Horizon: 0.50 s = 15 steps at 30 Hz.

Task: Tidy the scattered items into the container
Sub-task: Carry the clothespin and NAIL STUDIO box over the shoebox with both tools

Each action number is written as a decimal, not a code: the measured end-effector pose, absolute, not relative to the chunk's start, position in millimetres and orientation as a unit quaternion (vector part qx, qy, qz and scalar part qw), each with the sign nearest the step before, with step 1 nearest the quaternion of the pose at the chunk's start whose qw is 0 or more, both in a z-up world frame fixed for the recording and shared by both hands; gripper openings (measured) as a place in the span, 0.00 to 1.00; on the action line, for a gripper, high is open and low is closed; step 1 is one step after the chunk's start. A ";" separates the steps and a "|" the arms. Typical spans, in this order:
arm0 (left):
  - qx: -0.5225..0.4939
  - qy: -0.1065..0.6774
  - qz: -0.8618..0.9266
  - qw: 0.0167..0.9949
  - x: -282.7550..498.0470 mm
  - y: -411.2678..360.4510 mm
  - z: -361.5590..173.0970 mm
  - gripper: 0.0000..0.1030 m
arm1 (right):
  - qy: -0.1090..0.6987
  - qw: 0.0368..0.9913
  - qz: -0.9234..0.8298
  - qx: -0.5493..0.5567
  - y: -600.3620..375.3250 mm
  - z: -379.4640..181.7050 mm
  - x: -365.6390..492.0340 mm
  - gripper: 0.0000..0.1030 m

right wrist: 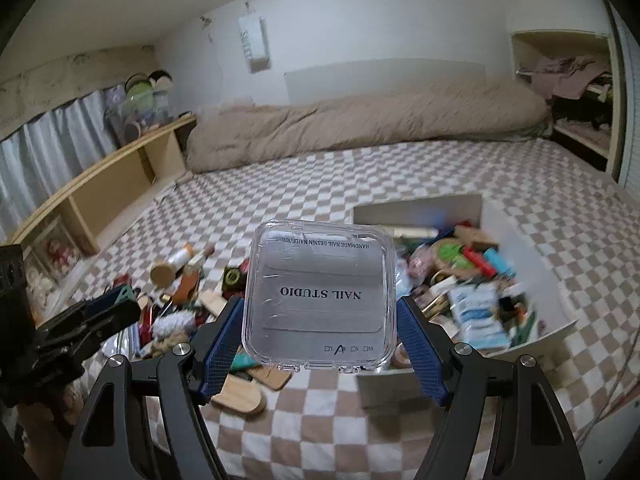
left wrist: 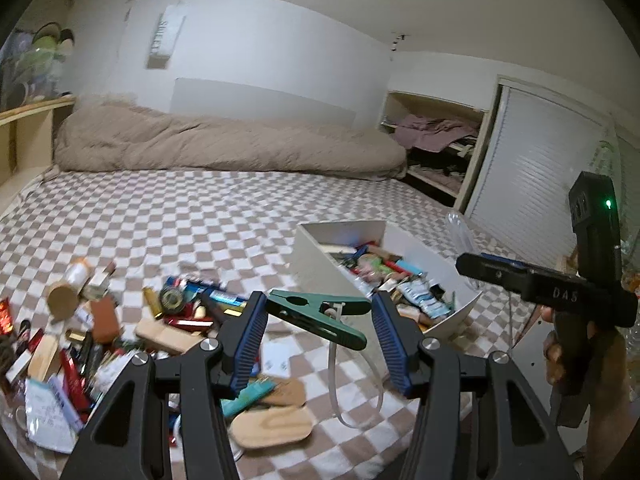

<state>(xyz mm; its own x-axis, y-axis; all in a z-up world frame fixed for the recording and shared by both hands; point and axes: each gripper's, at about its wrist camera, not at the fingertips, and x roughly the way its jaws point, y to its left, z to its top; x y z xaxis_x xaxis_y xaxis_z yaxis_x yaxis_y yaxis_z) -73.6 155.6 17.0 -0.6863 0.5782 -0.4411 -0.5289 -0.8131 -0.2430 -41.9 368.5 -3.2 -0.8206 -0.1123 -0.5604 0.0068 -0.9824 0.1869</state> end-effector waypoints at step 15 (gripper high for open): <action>-0.246 -0.028 0.900 0.360 -107.3 233.7 39.6 0.52 | -0.133 -0.006 -0.946 0.296 451.3 9.5 -71.1 0.74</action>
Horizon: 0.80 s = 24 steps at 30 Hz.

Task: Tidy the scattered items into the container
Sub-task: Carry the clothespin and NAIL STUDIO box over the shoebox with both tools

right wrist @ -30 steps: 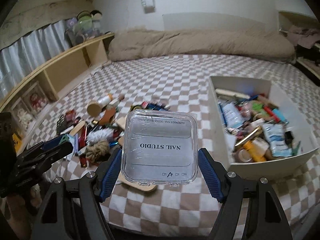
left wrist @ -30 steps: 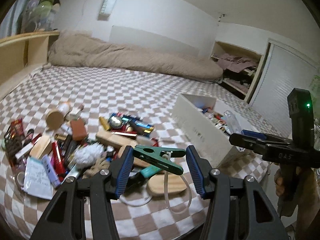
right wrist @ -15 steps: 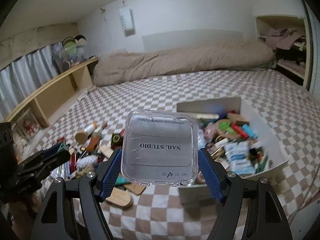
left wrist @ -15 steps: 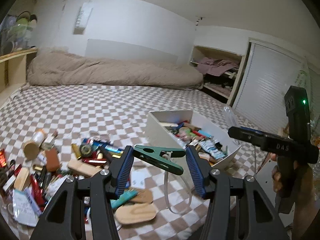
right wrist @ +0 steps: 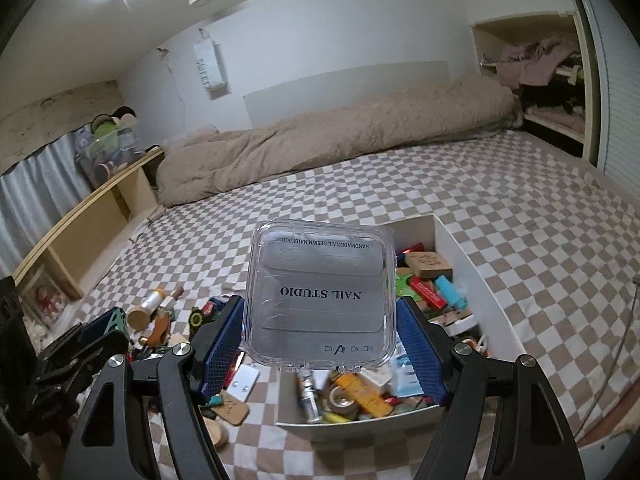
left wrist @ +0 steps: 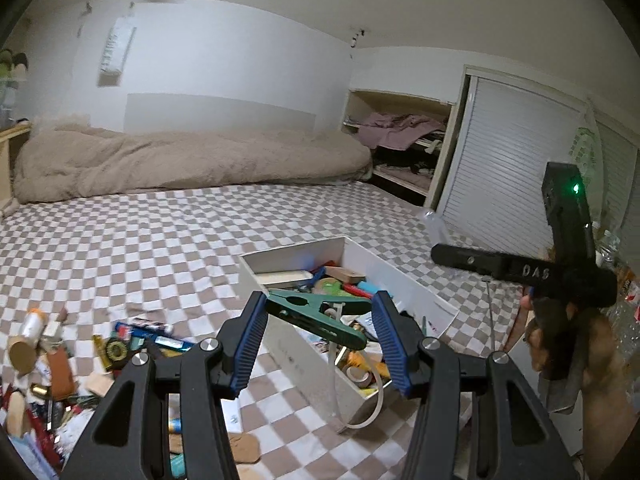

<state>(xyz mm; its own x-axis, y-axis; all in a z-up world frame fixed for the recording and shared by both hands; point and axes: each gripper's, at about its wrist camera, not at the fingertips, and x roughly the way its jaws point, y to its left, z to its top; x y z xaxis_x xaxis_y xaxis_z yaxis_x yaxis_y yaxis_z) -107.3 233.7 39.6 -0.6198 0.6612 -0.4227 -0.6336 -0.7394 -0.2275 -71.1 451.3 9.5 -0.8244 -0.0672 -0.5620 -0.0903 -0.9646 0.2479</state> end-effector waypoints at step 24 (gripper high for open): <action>-0.394 0.040 0.841 0.369 -217.9 363.8 -6.3 0.52 | 0.133 0.006 0.912 -0.387 486.0 -70.0 -97.5 0.74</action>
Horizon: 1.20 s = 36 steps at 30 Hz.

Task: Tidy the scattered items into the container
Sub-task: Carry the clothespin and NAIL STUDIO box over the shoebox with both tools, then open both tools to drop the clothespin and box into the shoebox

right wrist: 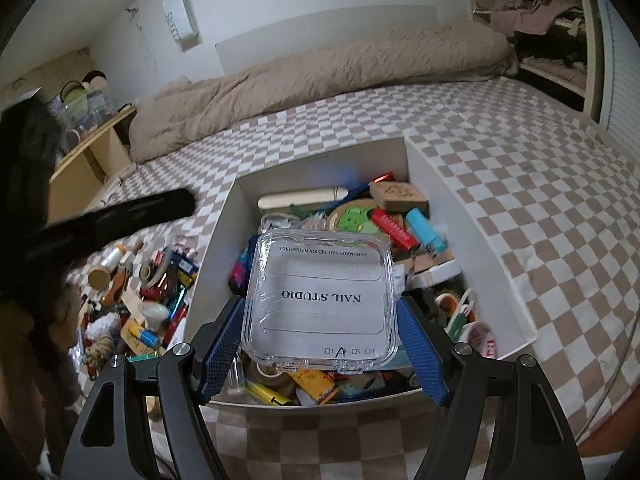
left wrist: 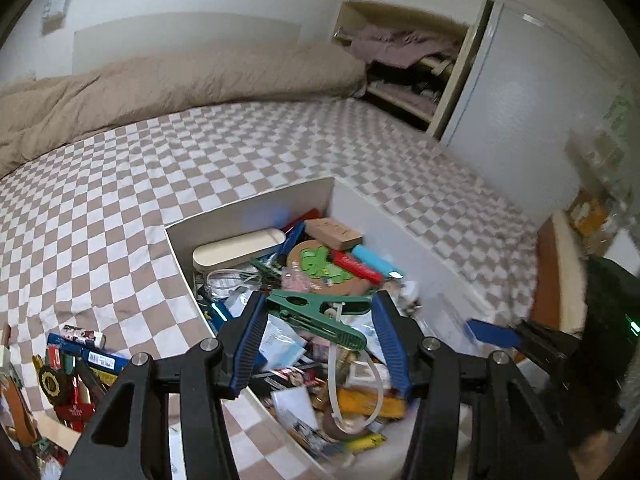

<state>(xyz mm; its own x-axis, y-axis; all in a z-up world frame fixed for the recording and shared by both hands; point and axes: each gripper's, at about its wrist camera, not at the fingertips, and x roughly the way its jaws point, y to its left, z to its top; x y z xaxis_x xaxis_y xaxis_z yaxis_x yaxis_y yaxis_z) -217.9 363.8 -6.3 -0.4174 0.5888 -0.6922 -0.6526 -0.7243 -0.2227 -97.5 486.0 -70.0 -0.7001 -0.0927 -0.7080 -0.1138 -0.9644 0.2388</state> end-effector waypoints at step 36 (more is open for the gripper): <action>-0.451 0.100 0.830 0.314 -279.9 378.9 -50.9 0.82 | 0.076 -0.034 0.886 -0.457 436.5 -107.7 -167.2 0.74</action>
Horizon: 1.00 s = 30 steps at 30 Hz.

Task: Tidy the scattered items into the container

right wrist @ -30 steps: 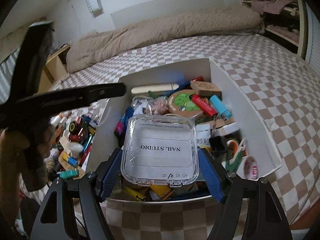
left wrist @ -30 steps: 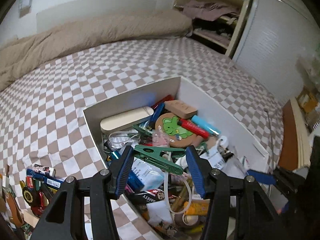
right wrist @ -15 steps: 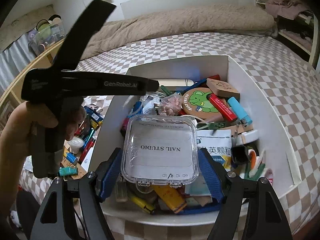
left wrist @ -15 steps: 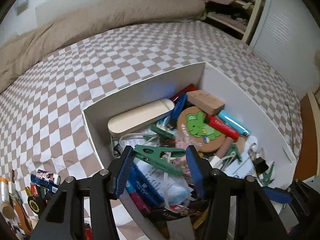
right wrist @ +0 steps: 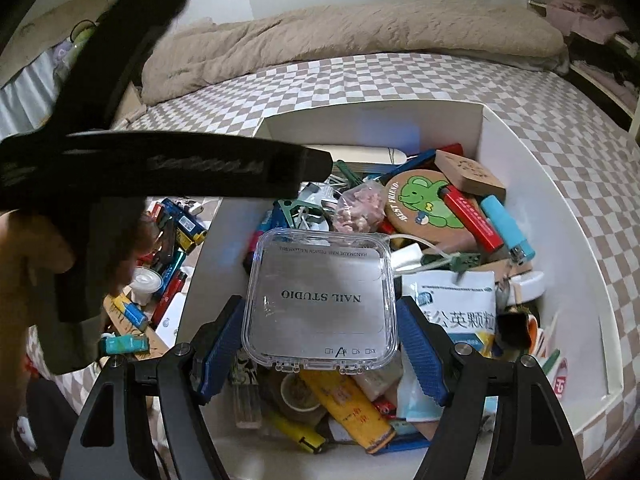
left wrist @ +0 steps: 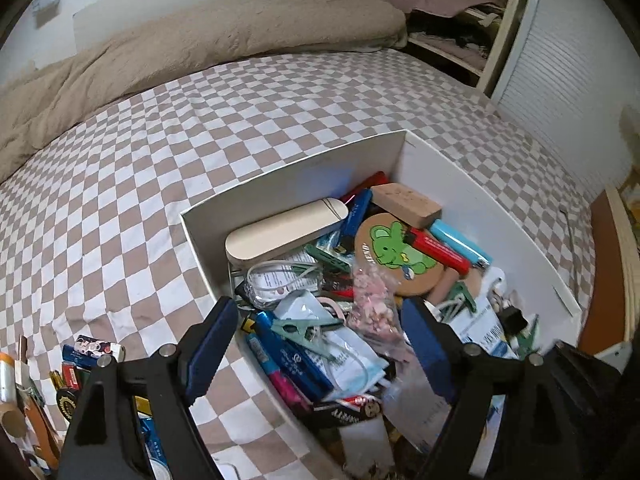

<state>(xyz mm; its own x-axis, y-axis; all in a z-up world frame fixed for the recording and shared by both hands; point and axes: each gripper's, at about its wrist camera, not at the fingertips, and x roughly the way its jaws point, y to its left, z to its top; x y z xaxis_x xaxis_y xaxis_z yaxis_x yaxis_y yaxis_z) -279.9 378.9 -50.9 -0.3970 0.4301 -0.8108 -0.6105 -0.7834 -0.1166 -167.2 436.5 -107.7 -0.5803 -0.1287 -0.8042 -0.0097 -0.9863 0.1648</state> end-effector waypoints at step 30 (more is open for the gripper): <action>-0.408 0.087 0.853 0.313 -242.8 309.5 -22.6 0.99 | -0.040 0.017 -0.883 0.467 413.5 -100.4 -178.0 0.95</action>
